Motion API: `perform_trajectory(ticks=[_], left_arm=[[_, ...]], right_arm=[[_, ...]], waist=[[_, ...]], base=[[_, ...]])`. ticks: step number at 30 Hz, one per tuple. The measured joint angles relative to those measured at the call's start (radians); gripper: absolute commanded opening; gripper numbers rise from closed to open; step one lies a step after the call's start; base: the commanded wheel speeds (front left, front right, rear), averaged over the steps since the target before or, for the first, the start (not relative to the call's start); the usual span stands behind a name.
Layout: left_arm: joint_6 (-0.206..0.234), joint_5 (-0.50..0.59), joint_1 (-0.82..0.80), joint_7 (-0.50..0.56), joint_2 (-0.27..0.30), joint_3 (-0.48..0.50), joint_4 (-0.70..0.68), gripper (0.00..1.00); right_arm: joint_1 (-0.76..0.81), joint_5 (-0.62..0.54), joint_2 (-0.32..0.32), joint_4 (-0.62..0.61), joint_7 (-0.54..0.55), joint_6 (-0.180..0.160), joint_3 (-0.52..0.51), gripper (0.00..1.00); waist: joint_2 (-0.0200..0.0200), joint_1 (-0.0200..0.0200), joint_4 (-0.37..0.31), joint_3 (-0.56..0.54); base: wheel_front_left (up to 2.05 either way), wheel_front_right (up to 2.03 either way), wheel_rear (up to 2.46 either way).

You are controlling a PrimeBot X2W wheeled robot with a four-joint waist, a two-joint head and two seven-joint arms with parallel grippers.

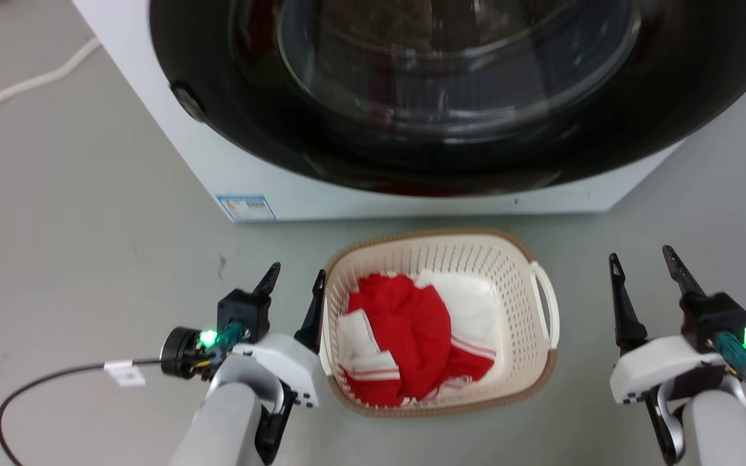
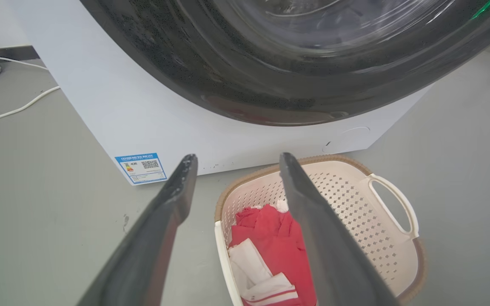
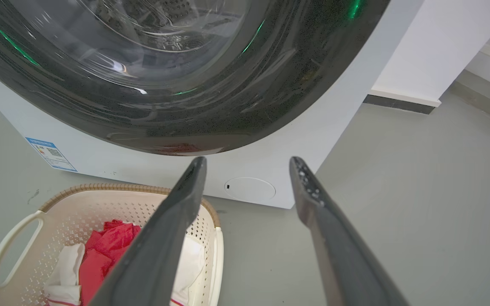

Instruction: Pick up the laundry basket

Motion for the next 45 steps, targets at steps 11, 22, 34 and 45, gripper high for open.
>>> perform_trajectory(ticks=[11, 22, 34, 45], left_arm=[[-0.025, -0.037, -0.227, 0.0, 0.0, -0.037, 0.312, 1.0], [-0.056, -0.11, -0.417, 0.018, 0.0, -0.082, 0.568, 1.0], [-0.062, -0.232, -0.505, 0.06, 0.0, -0.206, 0.605, 1.0], [-0.063, -0.321, -0.533, 0.082, 0.0, -0.294, 0.628, 1.0]], right_arm=[[-0.203, -0.121, 0.0, 0.268, 0.0, 0.0, -0.025, 1.0], [-0.397, -0.209, -0.016, 0.498, 0.0, 0.0, -0.026, 1.0], [-0.564, -0.309, -0.032, 0.708, 0.0, 0.0, -0.061, 1.0], [-0.639, -0.393, -0.038, 0.839, 0.007, 0.0, -0.126, 1.0]], waist=[[0.0, 0.0001, -0.012, 0.205], [0.0, 0.0001, -0.01, 0.382], [0.0, 0.0001, 0.014, 0.508], [0.0, 0.0, 0.022, 0.551]], base=[[0.0, 0.0, 0.0], [0.0, 0.0, 0.0], [0.0, 0.0, 0.0], [0.0, 0.0, 0.0]])
